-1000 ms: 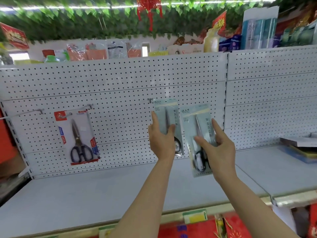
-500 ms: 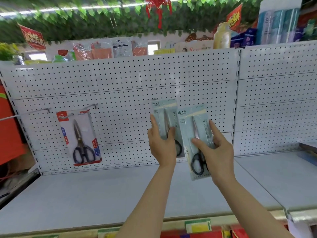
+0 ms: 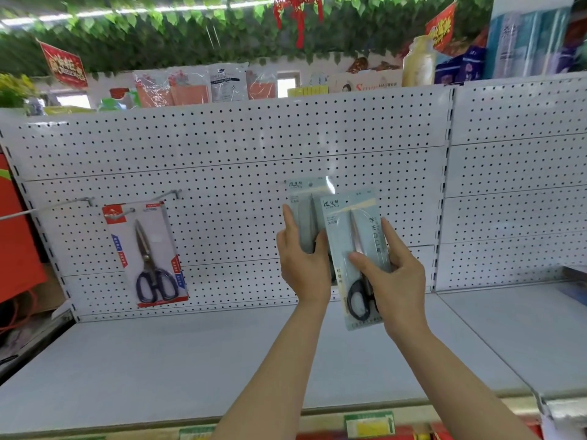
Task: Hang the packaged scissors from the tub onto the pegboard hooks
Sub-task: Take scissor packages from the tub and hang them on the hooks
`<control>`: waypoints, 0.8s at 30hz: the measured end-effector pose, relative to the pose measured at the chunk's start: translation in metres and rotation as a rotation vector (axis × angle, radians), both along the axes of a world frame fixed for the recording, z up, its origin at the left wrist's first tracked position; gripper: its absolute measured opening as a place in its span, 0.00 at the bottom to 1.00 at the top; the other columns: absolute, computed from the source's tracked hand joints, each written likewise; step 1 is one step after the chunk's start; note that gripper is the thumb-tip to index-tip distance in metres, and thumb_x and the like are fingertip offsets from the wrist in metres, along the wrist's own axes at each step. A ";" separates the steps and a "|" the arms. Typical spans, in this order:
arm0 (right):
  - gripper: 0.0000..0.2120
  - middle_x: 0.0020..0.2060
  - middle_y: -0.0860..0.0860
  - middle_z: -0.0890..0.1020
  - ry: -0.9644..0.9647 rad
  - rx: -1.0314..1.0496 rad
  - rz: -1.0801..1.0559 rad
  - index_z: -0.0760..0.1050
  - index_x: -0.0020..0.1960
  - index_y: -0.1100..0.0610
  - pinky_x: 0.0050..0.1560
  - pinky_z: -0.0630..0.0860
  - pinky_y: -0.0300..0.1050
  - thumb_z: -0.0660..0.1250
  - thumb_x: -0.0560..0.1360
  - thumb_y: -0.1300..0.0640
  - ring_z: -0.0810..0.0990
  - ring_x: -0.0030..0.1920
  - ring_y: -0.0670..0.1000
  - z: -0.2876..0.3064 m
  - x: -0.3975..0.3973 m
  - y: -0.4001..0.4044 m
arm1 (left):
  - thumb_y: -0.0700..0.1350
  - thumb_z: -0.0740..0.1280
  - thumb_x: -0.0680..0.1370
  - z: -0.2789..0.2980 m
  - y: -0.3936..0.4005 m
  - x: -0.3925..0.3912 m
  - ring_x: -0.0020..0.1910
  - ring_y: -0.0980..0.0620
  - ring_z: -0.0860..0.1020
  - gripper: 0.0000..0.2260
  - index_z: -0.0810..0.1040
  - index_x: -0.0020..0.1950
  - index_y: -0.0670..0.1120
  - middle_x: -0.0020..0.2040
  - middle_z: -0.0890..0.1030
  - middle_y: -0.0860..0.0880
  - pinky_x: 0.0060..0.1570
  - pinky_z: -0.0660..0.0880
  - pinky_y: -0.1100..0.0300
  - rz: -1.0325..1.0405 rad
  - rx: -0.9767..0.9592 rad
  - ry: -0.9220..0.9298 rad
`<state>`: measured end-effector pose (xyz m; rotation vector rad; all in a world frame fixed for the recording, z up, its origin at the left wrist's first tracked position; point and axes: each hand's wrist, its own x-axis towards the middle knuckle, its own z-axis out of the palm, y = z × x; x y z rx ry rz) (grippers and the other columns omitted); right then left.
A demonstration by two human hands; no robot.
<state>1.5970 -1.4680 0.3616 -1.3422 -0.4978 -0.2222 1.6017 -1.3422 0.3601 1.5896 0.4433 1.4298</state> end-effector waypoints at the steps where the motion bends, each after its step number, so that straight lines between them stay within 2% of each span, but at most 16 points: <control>1: 0.35 0.62 0.40 0.79 0.004 0.003 -0.002 0.69 0.71 0.41 0.62 0.77 0.49 0.77 0.68 0.56 0.79 0.59 0.40 -0.001 0.001 -0.001 | 0.49 0.72 0.75 0.001 -0.002 -0.001 0.47 0.63 0.76 0.35 0.58 0.76 0.64 0.53 0.74 0.55 0.41 0.71 0.70 0.011 0.008 -0.012; 3: 0.35 0.62 0.39 0.79 0.016 0.008 -0.006 0.69 0.71 0.41 0.61 0.77 0.48 0.77 0.69 0.57 0.79 0.58 0.38 -0.003 0.003 -0.001 | 0.49 0.71 0.75 0.003 -0.004 -0.002 0.46 0.62 0.76 0.35 0.58 0.76 0.65 0.53 0.74 0.56 0.41 0.71 0.70 0.025 0.009 -0.018; 7: 0.34 0.62 0.39 0.79 0.027 0.018 -0.001 0.69 0.71 0.42 0.62 0.76 0.48 0.76 0.69 0.58 0.79 0.58 0.39 -0.005 0.006 0.000 | 0.50 0.71 0.74 0.003 -0.004 -0.001 0.46 0.59 0.77 0.34 0.58 0.76 0.65 0.53 0.74 0.56 0.43 0.75 0.60 0.050 -0.019 0.029; 12: 0.35 0.63 0.42 0.79 0.022 0.015 0.020 0.69 0.71 0.41 0.62 0.76 0.51 0.77 0.68 0.55 0.79 0.61 0.43 -0.006 0.009 0.002 | 0.49 0.71 0.74 -0.004 -0.008 -0.004 0.47 0.61 0.76 0.34 0.59 0.75 0.64 0.53 0.74 0.56 0.42 0.72 0.63 0.056 -0.040 0.032; 17: 0.35 0.63 0.42 0.79 0.011 0.021 0.036 0.69 0.71 0.41 0.62 0.76 0.51 0.77 0.68 0.56 0.79 0.61 0.43 -0.004 0.009 0.003 | 0.49 0.71 0.74 -0.006 -0.009 -0.006 0.44 0.69 0.73 0.34 0.59 0.75 0.65 0.52 0.73 0.57 0.38 0.67 0.70 0.057 -0.058 0.037; 21: 0.35 0.64 0.42 0.78 0.005 0.032 0.041 0.69 0.71 0.42 0.63 0.76 0.51 0.77 0.68 0.57 0.78 0.61 0.42 -0.001 0.007 0.004 | 0.49 0.71 0.74 -0.010 -0.006 -0.006 0.44 0.73 0.72 0.34 0.59 0.76 0.64 0.53 0.73 0.57 0.37 0.66 0.71 0.059 -0.083 0.072; 24: 0.35 0.63 0.40 0.78 0.003 0.027 0.037 0.69 0.71 0.42 0.62 0.76 0.49 0.77 0.69 0.58 0.79 0.58 0.39 0.001 0.005 0.005 | 0.51 0.71 0.75 -0.010 0.000 -0.004 0.42 0.71 0.72 0.34 0.59 0.76 0.63 0.55 0.73 0.56 0.36 0.65 0.70 0.067 -0.082 0.119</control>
